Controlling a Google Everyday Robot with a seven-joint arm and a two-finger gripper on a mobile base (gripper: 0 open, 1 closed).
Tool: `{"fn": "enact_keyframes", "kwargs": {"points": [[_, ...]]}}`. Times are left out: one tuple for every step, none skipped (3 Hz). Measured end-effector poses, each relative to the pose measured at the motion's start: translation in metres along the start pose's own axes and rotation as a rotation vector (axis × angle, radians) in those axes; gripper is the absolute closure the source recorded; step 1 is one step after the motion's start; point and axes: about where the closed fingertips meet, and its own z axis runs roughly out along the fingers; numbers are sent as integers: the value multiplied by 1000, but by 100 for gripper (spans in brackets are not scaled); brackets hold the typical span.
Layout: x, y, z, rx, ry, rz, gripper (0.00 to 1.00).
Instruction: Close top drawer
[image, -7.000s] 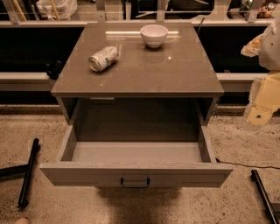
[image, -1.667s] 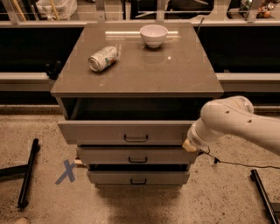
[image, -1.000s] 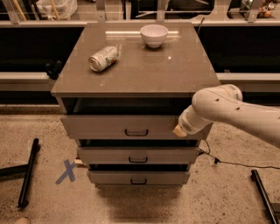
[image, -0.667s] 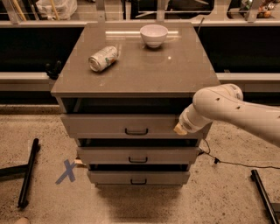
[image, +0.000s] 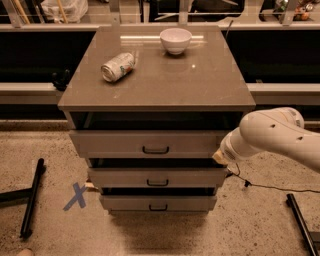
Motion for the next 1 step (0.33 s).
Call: {"fn": "enact_keyframes", "kwargs": {"points": [[39,8,-24,-11,26,40,100]]}}
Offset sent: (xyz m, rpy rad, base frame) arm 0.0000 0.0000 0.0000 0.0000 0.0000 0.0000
